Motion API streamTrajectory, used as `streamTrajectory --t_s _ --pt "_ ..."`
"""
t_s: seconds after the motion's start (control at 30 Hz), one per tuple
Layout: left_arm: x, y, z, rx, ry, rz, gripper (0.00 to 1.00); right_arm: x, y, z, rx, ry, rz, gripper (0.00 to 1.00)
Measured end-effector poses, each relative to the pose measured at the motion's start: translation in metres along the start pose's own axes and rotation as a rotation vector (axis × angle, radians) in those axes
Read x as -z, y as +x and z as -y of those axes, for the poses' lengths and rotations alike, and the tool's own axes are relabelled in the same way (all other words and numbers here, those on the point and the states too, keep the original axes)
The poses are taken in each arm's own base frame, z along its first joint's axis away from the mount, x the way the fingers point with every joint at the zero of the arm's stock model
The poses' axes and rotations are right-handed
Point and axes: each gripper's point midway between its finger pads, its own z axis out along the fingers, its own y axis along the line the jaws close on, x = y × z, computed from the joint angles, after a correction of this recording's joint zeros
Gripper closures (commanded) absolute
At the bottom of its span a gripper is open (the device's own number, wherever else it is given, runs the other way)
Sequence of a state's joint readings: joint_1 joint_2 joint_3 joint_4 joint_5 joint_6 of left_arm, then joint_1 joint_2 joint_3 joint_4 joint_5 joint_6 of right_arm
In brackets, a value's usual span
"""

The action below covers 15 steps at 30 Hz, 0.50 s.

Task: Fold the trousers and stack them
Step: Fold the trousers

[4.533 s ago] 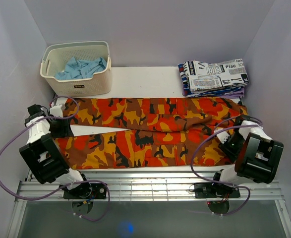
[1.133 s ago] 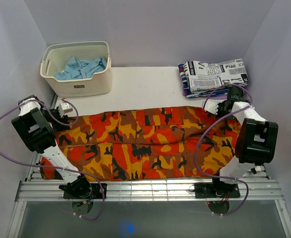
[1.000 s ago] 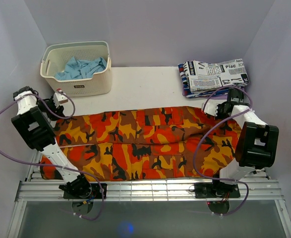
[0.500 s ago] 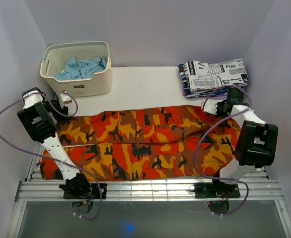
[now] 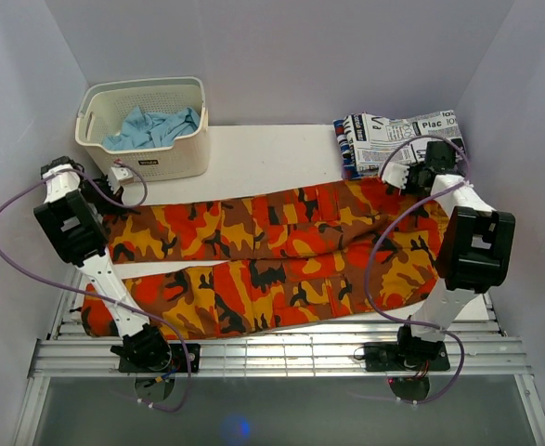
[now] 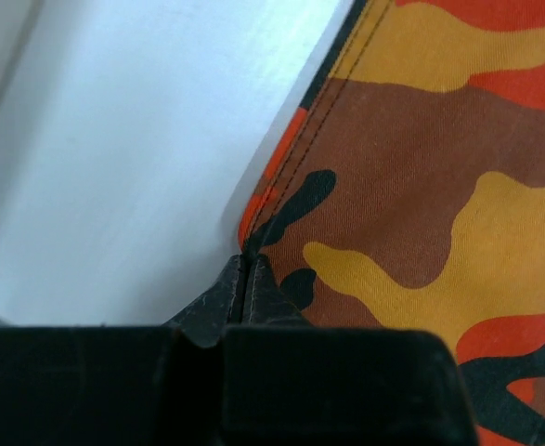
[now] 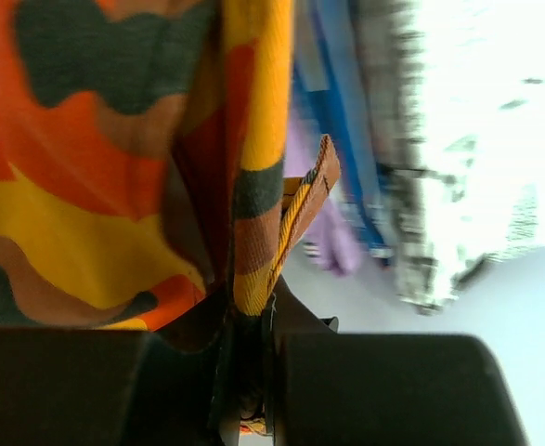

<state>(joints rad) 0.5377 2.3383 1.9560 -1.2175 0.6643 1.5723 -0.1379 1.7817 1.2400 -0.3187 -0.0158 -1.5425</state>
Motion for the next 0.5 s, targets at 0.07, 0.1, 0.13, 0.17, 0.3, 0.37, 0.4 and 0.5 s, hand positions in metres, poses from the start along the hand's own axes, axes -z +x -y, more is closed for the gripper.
streamTrajectory --t_s 0.07,0.1,0.13,0.17,0.3,0.37,0.4,0.5 --pt "0.005 -0.004 -0.010 0.017 -0.047 0.012 1.00 0.006 -0.005 0.017 -0.014 0.035 0.016 0.92" --pt "0.009 -0.007 -0.015 0.026 -0.072 0.022 1.00 0.010 -0.007 0.026 -0.020 0.053 0.026 0.92" --pt "0.013 -0.010 -0.019 0.031 -0.101 0.036 1.00 0.014 -0.009 0.033 -0.026 0.072 0.035 0.92" --pt "0.020 -0.014 -0.021 0.035 -0.126 0.051 1.00 0.018 -0.010 0.037 -0.030 0.086 0.044 0.92" --pt "0.064 -0.033 -0.005 0.046 -0.217 0.102 1.00 0.045 -0.011 0.034 -0.028 0.124 0.075 0.92" --pt "0.092 -0.044 0.012 0.029 -0.273 0.123 1.00 0.065 -0.007 0.018 -0.016 0.136 0.083 0.92" --pt "0.105 -0.047 0.026 0.024 -0.296 0.125 1.00 0.074 -0.004 0.009 -0.011 0.138 0.082 0.92" --pt "0.134 -0.052 0.077 0.002 -0.364 0.123 1.00 0.090 0.008 -0.020 -0.005 0.145 0.070 0.92"
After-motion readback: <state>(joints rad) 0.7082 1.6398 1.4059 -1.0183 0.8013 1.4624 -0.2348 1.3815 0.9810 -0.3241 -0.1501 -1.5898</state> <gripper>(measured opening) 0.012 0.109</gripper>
